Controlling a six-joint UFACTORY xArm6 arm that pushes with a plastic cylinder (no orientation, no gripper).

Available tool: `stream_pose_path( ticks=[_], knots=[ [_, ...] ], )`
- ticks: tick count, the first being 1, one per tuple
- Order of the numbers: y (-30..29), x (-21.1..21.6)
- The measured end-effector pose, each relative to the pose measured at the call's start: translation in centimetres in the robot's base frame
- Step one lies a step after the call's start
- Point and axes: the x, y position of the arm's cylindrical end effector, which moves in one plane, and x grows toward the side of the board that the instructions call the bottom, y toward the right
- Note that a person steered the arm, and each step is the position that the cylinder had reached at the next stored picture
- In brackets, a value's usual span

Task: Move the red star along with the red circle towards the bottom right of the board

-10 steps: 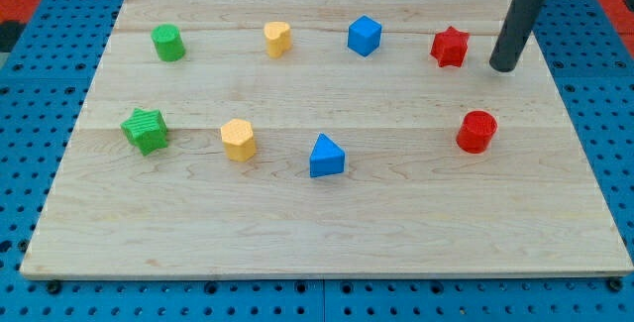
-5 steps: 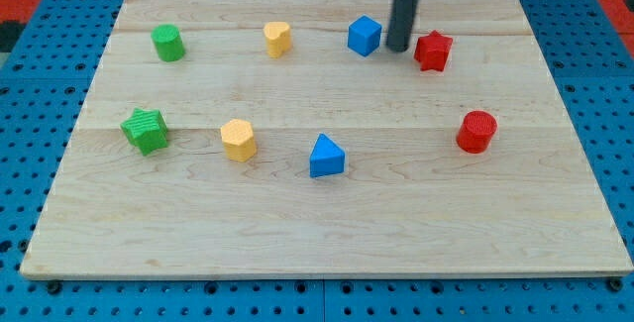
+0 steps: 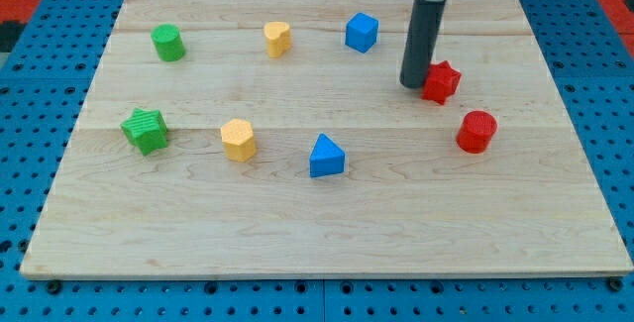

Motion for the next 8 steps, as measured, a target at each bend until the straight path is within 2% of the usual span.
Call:
stream_pose_path(
  ticks=[1,2,3,4,6,7,8],
  knots=[
    [-0.3,-2.4],
    [4.1,-2.9],
    [5.2,-0.4],
    [5.1,-0.6],
    [8.8,-1.2],
    [4.8,4.1],
    [3.8,7.9]
  ],
)
